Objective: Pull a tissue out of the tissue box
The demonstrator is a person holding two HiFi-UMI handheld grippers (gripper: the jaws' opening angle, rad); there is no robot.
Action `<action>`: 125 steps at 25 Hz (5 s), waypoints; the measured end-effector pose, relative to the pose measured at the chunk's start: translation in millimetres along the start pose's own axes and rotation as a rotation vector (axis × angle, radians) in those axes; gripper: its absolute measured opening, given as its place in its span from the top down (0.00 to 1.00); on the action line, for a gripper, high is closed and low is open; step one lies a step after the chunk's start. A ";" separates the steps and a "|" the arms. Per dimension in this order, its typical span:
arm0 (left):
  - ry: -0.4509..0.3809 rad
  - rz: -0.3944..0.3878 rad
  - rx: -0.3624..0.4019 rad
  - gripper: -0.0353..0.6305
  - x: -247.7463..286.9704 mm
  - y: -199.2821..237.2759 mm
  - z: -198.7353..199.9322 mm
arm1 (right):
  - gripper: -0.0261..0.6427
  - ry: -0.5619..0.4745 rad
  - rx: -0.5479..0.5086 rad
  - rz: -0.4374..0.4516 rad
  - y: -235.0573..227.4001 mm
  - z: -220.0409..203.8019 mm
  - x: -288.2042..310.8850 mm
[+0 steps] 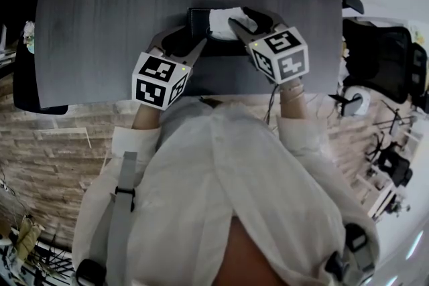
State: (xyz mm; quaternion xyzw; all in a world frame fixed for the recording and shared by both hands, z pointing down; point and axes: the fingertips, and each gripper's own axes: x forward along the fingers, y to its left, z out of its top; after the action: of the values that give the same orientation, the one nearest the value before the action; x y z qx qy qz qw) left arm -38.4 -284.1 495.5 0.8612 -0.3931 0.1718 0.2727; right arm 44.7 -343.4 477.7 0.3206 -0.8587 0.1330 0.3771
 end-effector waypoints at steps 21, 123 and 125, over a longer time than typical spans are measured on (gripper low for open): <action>-0.008 -0.010 0.004 0.67 0.8 2.2 -1.3 | 0.94 0.038 -0.074 -0.055 3.3 -3.2 -2.8; -0.278 -0.071 0.151 0.83 -33.4 -38.0 131.7 | 0.94 -0.787 0.342 -0.260 -60.0 94.4 -185.1; -0.292 -0.078 0.171 0.85 -36.5 -44.0 139.7 | 0.94 -0.796 0.360 -0.271 -60.9 90.4 -190.0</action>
State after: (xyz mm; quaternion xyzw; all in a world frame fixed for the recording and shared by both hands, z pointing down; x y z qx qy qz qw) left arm -16.1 -323.5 351.5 0.9117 -0.3786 0.0668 0.1449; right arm 130.4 -346.6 276.1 0.5167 -0.8502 0.0959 -0.0301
